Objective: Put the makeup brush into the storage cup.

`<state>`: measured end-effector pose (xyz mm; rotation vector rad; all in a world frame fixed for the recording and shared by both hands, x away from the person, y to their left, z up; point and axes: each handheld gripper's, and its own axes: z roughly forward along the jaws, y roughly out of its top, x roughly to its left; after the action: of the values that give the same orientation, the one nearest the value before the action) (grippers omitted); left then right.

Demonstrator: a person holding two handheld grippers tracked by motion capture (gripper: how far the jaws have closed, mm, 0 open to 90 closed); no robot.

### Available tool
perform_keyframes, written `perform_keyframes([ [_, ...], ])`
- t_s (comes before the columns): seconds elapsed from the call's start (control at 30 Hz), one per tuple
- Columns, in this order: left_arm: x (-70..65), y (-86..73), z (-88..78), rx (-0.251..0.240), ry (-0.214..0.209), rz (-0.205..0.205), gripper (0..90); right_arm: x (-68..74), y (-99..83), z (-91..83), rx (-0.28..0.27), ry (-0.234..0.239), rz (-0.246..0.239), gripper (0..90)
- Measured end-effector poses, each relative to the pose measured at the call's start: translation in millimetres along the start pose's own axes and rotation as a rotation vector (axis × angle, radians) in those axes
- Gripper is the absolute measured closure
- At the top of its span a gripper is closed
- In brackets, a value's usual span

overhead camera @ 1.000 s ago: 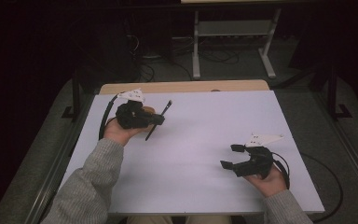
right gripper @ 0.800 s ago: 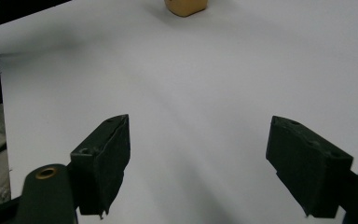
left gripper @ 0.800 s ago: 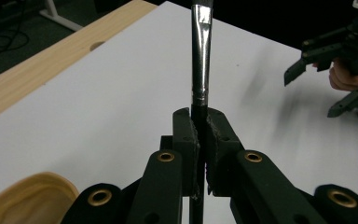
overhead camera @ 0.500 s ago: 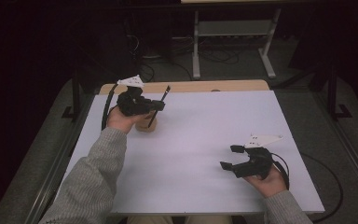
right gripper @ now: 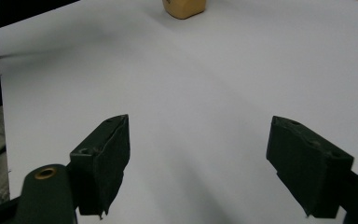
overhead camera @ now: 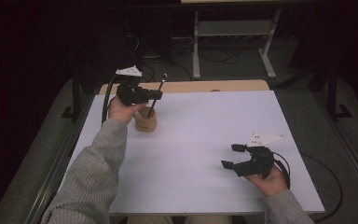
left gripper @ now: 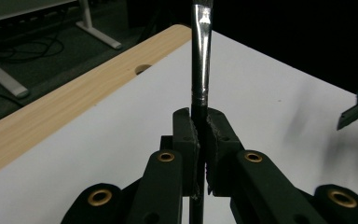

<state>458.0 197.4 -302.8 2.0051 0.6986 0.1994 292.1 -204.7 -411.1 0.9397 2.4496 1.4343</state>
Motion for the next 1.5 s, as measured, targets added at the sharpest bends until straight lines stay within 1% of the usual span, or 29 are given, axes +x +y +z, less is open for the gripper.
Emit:
perform_keyframes([
  [0.13,5.9,4.3,1.6,-0.008,0.019,-0.013,84.0,-0.4,0.8,-0.6,-0.007,0.0,0.004,20.3],
  [0.23,9.0,6.7,2.6,-0.027,0.032,-0.02,84.0,-0.7,0.7,-0.6,-0.006,0.001,0.005,20.3],
  [0.37,11.9,6.4,5.5,-0.037,0.056,-0.023,84.0,-1.1,0.9,-1.3,-0.012,0.001,0.007,20.3],
  [0.47,15.5,4.1,8.2,-0.034,0.066,-0.037,84.0,-1.4,0.9,-2.3,-0.014,0.0,0.007,20.3],
  [0.53,17.9,2.5,9.7,-0.03,0.064,-0.046,84.0,-1.4,0.9,-3.0,-0.016,0.001,0.01,20.3],
  [0.63,19.2,1.2,11.6,-0.026,0.066,-0.041,83.9,-1.4,0.9,-3.3,-0.017,0.001,0.008,20.3],
  [0.83,21.5,0.4,14.5,-0.039,0.079,-0.042,83.9,-1.1,1.0,-2.8,-0.013,0.002,0.009,20.3],
  [0.9,23.5,-1.0,16.4,-0.03,0.089,-0.047,83.9,-1.5,0.8,-3.0,-0.015,0.003,0.011,20.1],
  [1.07,28.9,-4.6,19.2,-0.011,0.094,-0.059,83.8,-2.0,0.7,-2.6,-0.014,0.003,0.011,19.9],
  [1.1,30.7,-7.1,21.1,-0.004,0.108,-0.065,83.8,-2.3,0.6,-3.1,-0.016,0.001,0.014,19.9],
  [1.23,34.2,-11.7,21.3,0.004,0.126,-0.073,83.7,-2.6,0.3,-3.4,-0.017,0.002,0.015,19.9],
  [1.43,37.4,-19.2,20.6,0.008,0.151,-0.083,83.6,-2.1,0.5,-3.6,-0.017,0.004,0.013,19.9],
  [1.5,38.5,-21.6,20.1,0.002,0.15,-0.095,83.5,-1.8,0.6,-3.4,-0.017,0.005,0.011,19.9],
])
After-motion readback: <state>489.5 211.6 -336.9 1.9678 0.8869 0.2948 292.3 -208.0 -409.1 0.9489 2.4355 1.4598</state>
